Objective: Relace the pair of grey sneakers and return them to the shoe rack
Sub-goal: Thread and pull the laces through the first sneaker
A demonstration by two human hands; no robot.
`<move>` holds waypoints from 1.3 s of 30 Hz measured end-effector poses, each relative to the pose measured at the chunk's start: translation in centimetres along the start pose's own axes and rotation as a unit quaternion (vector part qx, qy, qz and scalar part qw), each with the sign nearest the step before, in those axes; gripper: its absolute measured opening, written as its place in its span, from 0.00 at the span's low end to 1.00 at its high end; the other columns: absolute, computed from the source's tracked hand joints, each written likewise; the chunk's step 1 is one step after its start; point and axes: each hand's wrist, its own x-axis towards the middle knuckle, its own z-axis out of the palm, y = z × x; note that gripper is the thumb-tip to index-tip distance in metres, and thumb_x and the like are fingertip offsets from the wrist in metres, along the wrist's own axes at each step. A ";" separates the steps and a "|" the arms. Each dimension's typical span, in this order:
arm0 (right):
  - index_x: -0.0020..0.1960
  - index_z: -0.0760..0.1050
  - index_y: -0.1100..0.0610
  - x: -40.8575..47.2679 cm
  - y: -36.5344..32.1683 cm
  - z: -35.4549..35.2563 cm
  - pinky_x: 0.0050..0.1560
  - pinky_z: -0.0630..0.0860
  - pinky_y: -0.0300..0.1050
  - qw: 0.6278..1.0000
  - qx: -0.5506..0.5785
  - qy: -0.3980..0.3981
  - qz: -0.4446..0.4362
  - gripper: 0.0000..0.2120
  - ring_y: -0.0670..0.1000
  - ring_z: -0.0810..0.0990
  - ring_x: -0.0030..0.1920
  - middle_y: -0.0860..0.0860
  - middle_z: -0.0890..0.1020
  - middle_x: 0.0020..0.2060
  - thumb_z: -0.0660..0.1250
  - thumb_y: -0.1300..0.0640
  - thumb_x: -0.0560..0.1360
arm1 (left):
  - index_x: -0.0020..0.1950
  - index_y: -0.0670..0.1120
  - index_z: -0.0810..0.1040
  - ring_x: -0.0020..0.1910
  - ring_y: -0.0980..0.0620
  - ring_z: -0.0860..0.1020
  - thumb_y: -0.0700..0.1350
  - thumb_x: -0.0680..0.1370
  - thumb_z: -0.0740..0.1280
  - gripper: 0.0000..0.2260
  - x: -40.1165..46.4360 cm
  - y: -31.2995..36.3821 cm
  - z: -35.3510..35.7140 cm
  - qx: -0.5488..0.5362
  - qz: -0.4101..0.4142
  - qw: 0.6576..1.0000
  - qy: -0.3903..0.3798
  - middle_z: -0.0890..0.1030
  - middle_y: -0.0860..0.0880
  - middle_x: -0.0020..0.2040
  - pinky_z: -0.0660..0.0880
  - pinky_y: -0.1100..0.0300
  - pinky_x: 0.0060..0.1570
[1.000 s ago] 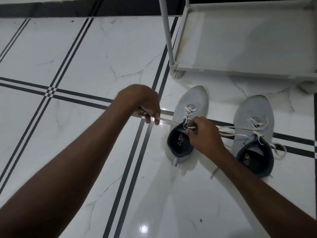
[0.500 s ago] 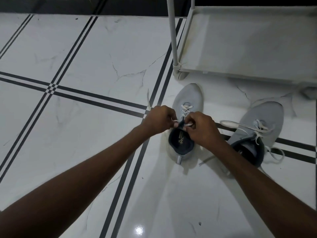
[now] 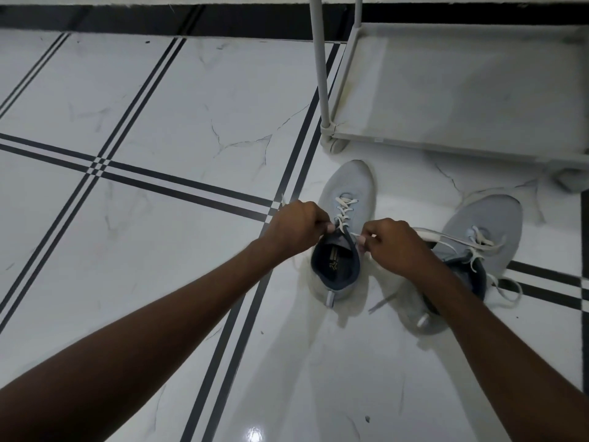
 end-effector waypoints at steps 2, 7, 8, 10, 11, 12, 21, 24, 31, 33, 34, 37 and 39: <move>0.41 0.83 0.56 0.1 0.0 -1.0 0.45 0.75 0.48 1.000 0.006 -0.021 0.000 0.08 0.57 0.80 0.44 0.56 0.84 0.40 0.66 0.55 0.75 | 0.50 0.50 0.86 0.34 0.50 0.76 0.53 0.79 0.66 0.11 -0.1 -0.3 -0.3 0.021 0.006 1.000 0.010 0.83 0.49 0.36 0.66 0.60 0.32; 0.36 0.84 0.53 -0.1 1.0 -2.9 0.37 0.69 0.42 0.992 -0.015 -0.119 0.038 0.12 0.48 0.76 0.36 0.46 0.79 0.32 0.65 0.57 0.75 | 0.37 0.50 0.81 0.35 0.48 0.80 0.46 0.78 0.65 0.11 -1.5 -2.4 0.9 0.037 0.002 0.999 0.003 0.83 0.50 0.35 0.66 0.60 0.32; 0.35 0.83 0.52 -0.3 1.1 -2.9 0.36 0.69 0.42 0.989 -0.015 -0.136 0.047 0.13 0.47 0.74 0.33 0.46 0.77 0.30 0.65 0.57 0.76 | 0.34 0.50 0.79 0.35 0.48 0.79 0.45 0.78 0.65 0.12 -1.8 -2.7 1.2 0.036 -0.009 0.999 -0.003 0.82 0.50 0.34 0.66 0.61 0.32; 0.33 0.82 0.52 -0.6 0.9 -2.8 0.34 0.68 0.42 0.985 -0.013 -0.161 0.063 0.14 0.47 0.71 0.31 0.46 0.75 0.27 0.65 0.58 0.75 | 0.32 0.51 0.77 0.34 0.48 0.78 0.45 0.78 0.64 0.14 -1.9 -2.8 1.5 0.031 -0.026 0.999 -0.007 0.82 0.50 0.33 0.66 0.61 0.33; 0.32 0.81 0.52 -0.7 0.8 -2.9 0.33 0.68 0.42 0.984 -0.017 -0.163 0.068 0.14 0.47 0.71 0.30 0.46 0.74 0.27 0.66 0.58 0.75 | 0.32 0.51 0.77 0.34 0.48 0.78 0.45 0.78 0.64 0.14 -1.9 -2.6 1.5 0.030 -0.030 0.999 -0.009 0.82 0.49 0.33 0.66 0.61 0.33; 0.32 0.81 0.52 -0.7 0.8 -3.0 0.33 0.68 0.42 0.985 -0.029 -0.157 0.071 0.14 0.46 0.71 0.30 0.46 0.74 0.27 0.66 0.57 0.75 | 0.33 0.49 0.79 0.34 0.48 0.78 0.45 0.78 0.64 0.13 -1.8 -2.5 1.5 0.029 -0.032 0.999 -0.015 0.83 0.49 0.34 0.67 0.61 0.34; 0.35 0.82 0.60 -1.9 -3.3 -5.4 0.31 0.76 0.44 0.989 -0.074 -0.120 0.033 0.06 0.54 0.80 0.30 0.56 0.84 0.30 0.70 0.60 0.69 | 0.49 0.52 0.86 0.50 0.47 0.79 0.50 0.74 0.73 0.06 -1.0 -2.4 -2.6 0.185 -0.008 0.982 0.038 0.83 0.49 0.48 0.73 0.56 0.43; 0.33 0.82 0.62 -2.4 -5.0 -7.2 0.27 0.75 0.40 0.988 -0.056 -0.136 0.048 0.07 0.50 0.76 0.21 0.54 0.83 0.24 0.68 0.65 0.69 | 0.47 0.50 0.86 0.41 0.50 0.84 0.47 0.74 0.72 0.04 -1.3 -1.3 -2.5 0.098 -0.088 0.991 0.026 0.86 0.49 0.41 0.76 0.58 0.38; 0.41 0.82 0.53 -2.8 -7.2 -9.0 0.30 0.74 0.41 0.997 0.067 0.003 -0.044 0.06 0.48 0.79 0.26 0.51 0.84 0.31 0.68 0.62 0.70 | 0.51 0.37 0.84 0.50 0.42 0.85 0.38 0.75 0.71 0.06 -2.0 -1.2 -2.6 -0.469 -0.229 0.851 0.060 0.86 0.40 0.47 0.83 0.52 0.51; 0.41 0.81 0.55 -2.5 -7.2 -8.8 0.32 0.78 0.44 0.980 0.183 0.043 -0.058 0.06 0.48 0.79 0.26 0.52 0.85 0.31 0.67 0.63 0.72 | 0.58 0.35 0.78 0.51 0.40 0.84 0.35 0.77 0.68 0.10 -1.8 -0.2 -3.1 -0.580 -0.225 0.780 0.070 0.85 0.37 0.50 0.83 0.54 0.49; 0.41 0.81 0.55 -2.3 -7.0 -8.5 0.35 0.80 0.46 0.974 0.208 0.062 -0.067 0.06 0.48 0.80 0.27 0.51 0.86 0.31 0.67 0.63 0.72 | 0.61 0.37 0.75 0.50 0.41 0.85 0.34 0.77 0.67 0.12 -1.6 0.3 -3.3 -0.610 -0.225 0.757 0.065 0.84 0.37 0.50 0.83 0.55 0.46; 0.43 0.81 0.53 -1.3 -6.3 -7.7 0.44 0.82 0.49 0.970 0.203 0.096 -0.092 0.06 0.49 0.84 0.33 0.47 0.87 0.33 0.68 0.63 0.73 | 0.63 0.41 0.70 0.42 0.48 0.84 0.35 0.78 0.68 0.16 -0.7 1.3 -3.3 -0.624 -0.225 0.747 0.032 0.86 0.41 0.50 0.81 0.56 0.44; 0.44 0.80 0.51 -0.5 -6.1 -7.4 0.45 0.82 0.49 0.974 0.169 0.116 -0.102 0.07 0.49 0.83 0.34 0.46 0.86 0.33 0.68 0.62 0.72 | 0.61 0.39 0.74 0.37 0.53 0.83 0.37 0.78 0.68 0.12 -0.4 1.8 -2.8 -0.607 -0.206 0.768 -0.018 0.86 0.42 0.49 0.80 0.56 0.46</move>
